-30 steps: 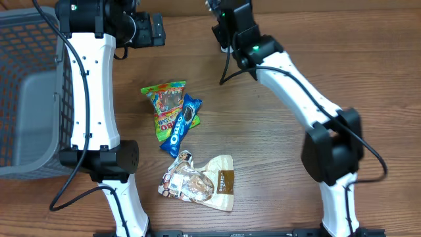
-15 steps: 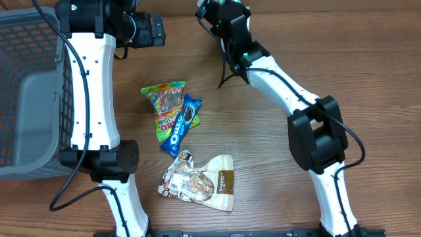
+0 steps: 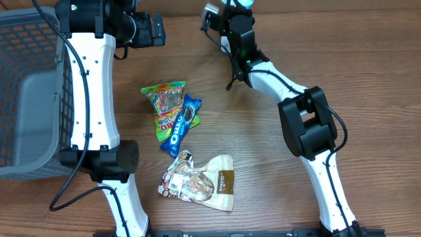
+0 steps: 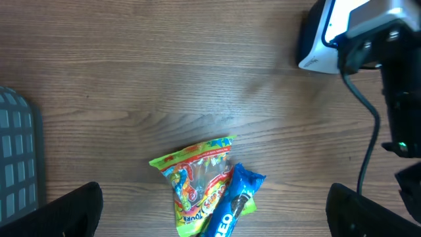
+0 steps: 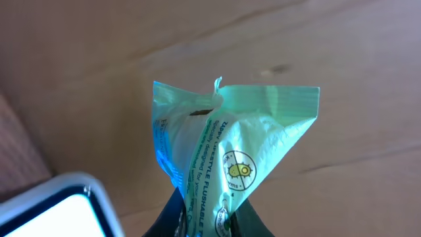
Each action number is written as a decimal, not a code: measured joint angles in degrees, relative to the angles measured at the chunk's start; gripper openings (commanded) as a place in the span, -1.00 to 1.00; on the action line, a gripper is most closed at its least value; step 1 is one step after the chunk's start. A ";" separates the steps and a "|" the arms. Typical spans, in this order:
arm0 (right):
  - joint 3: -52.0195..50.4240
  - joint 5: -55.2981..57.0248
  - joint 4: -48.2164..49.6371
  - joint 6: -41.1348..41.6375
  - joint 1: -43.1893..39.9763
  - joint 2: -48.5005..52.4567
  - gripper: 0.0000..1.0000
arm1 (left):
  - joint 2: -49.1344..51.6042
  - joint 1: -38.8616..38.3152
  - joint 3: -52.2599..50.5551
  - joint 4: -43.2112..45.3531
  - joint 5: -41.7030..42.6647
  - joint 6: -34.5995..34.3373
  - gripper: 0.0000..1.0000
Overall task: Scan the item barcode
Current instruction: 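Hold the tissue pack barcode under the scanner with the right gripper, then carry the tissue pack right and drop it on the table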
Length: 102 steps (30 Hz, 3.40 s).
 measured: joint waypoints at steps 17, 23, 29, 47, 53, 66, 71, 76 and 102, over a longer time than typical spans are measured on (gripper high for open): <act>0.00 -4.00 0.83 1.14 1.38 1.25 -0.92 | 0.00 0.00 0.00 0.00 0.00 0.00 1.00; 0.00 -4.39 -1.92 4.42 2.58 1.25 -0.92 | 0.00 0.00 0.00 0.00 0.00 -0.02 0.99; 0.00 -4.22 -2.32 5.31 2.78 1.25 -0.92 | 0.00 0.00 0.00 0.00 0.00 -0.02 0.99; 0.00 -4.33 -23.85 17.03 2.69 -5.84 -0.92 | 0.00 0.00 0.00 -0.02 0.02 -0.02 0.99; 0.00 -8.52 -39.34 30.99 2.51 -19.26 -0.92 | 0.00 0.00 0.00 -0.04 0.02 -0.02 0.99; 0.63 -13.40 -83.23 69.09 -9.01 -44.76 -0.92 | 0.00 0.00 0.00 0.02 0.00 -0.02 1.00; -0.33 -25.90 -93.35 77.59 -23.47 -43.36 -0.92 | -0.02 0.00 0.00 0.02 0.00 -0.02 1.00; -8.17 -34.49 -94.20 83.80 -37.09 -40.41 -0.92 | 0.00 0.00 0.00 0.02 0.00 -0.02 0.99; -23.32 -45.11 -96.37 73.16 -42.42 -37.90 0.45 | 0.00 0.00 0.00 0.00 0.00 -0.02 0.99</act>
